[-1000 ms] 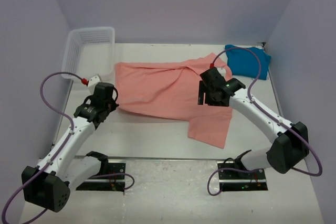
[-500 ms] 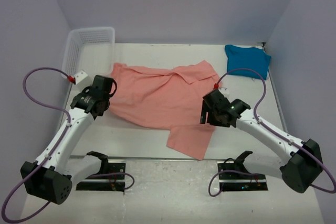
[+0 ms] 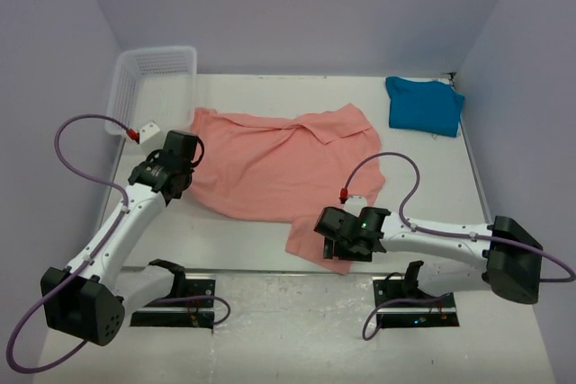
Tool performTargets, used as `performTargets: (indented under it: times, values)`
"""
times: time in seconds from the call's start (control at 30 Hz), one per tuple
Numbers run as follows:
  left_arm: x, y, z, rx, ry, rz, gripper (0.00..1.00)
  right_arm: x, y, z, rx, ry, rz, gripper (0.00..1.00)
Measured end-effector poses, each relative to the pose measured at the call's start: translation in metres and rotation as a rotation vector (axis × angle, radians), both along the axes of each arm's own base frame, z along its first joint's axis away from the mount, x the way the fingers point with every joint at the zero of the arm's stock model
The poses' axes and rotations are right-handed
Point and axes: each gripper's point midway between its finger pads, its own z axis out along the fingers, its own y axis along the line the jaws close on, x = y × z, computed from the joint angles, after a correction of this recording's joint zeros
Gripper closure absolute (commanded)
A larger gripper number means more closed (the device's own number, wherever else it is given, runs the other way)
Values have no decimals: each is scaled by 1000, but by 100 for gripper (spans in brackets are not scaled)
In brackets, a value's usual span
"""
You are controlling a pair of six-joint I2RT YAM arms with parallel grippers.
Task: Fold and stack the t-shirts
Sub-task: Flatten out the tshirt
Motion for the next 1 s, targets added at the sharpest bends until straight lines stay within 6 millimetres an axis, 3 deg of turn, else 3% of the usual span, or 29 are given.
performTargets:
  times: [0.37, 0.67, 0.87, 1.0]
  values:
    - [-3, -4, -14, -12, 19, -39, 100, -28, -15, -29, -65, 53, -114, 38]
    - [-4, -6, -11, -22, 7, -53, 100, -28, -6, -35, -20, 46, -154, 50]
    - [-4, -6, -12, -20, 12, -62, 100, -29, -10, -36, 15, 39, -177, 56]
    - [-4, -7, -12, -23, 12, -64, 100, -32, -13, -39, 32, 46, -195, 66]
